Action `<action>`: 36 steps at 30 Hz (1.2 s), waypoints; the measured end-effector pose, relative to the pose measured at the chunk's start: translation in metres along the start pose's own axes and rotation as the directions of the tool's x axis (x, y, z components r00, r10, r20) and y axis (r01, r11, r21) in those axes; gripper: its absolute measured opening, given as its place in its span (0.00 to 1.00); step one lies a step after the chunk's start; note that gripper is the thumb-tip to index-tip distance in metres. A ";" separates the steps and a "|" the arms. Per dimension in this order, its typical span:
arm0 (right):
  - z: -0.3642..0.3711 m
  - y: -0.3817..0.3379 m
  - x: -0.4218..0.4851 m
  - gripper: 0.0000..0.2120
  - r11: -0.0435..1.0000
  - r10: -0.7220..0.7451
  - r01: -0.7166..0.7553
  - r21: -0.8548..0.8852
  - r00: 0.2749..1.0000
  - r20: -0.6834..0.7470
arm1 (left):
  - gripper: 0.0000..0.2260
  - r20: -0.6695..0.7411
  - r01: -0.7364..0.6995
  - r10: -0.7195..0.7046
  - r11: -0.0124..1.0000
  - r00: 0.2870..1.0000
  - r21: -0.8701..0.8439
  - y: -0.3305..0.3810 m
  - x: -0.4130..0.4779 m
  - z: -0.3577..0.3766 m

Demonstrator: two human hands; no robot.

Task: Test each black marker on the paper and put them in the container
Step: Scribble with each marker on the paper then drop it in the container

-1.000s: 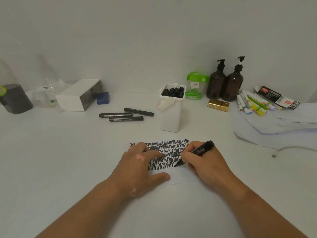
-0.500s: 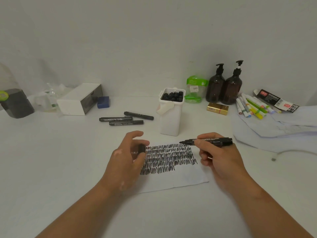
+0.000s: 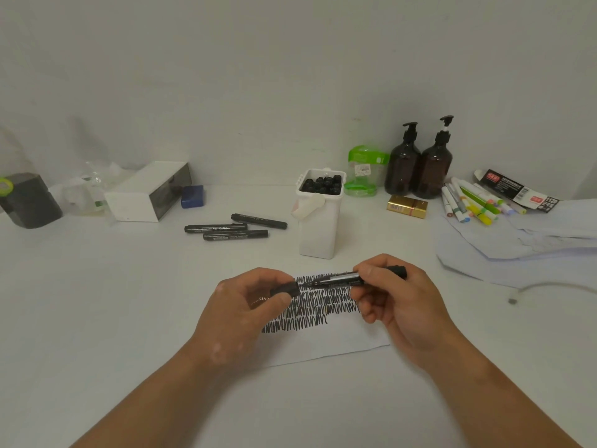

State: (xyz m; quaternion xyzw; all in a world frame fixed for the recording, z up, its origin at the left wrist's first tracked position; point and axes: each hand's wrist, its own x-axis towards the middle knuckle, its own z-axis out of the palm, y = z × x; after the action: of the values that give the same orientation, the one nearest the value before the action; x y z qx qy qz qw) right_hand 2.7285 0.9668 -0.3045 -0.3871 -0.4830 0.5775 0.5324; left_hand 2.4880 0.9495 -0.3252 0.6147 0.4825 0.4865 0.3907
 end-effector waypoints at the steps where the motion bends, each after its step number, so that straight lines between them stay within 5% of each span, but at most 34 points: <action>1: 0.001 0.001 -0.001 0.05 1.000 0.000 0.000 -0.011 1.000 0.013 | 0.08 0.012 -0.005 0.005 1.000 1.000 -0.011 0.000 -0.001 0.001; 12: 0.013 0.003 -0.009 0.04 0.986 0.017 0.012 -0.166 0.985 0.172 | 0.11 0.059 0.059 -0.041 0.938 0.997 -0.341 -0.003 -0.002 0.011; 21: 0.038 0.011 -0.015 0.03 0.943 -0.114 0.117 -0.311 0.993 0.026 | 0.13 -0.027 0.080 -0.095 0.934 0.995 -0.348 0.001 -0.006 0.025; 36: 0.042 0.009 -0.018 0.04 0.962 -0.078 0.081 -0.259 0.997 0.023 | 0.12 0.091 0.056 -0.023 0.923 0.996 -0.380 -0.001 -0.002 0.015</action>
State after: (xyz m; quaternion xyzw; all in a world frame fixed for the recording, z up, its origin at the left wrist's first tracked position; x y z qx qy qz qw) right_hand 2.6882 0.9428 -0.3046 -0.4302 -0.5731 0.4898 0.4966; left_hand 2.5025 0.9476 -0.3300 0.5370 0.3739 0.5366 0.5329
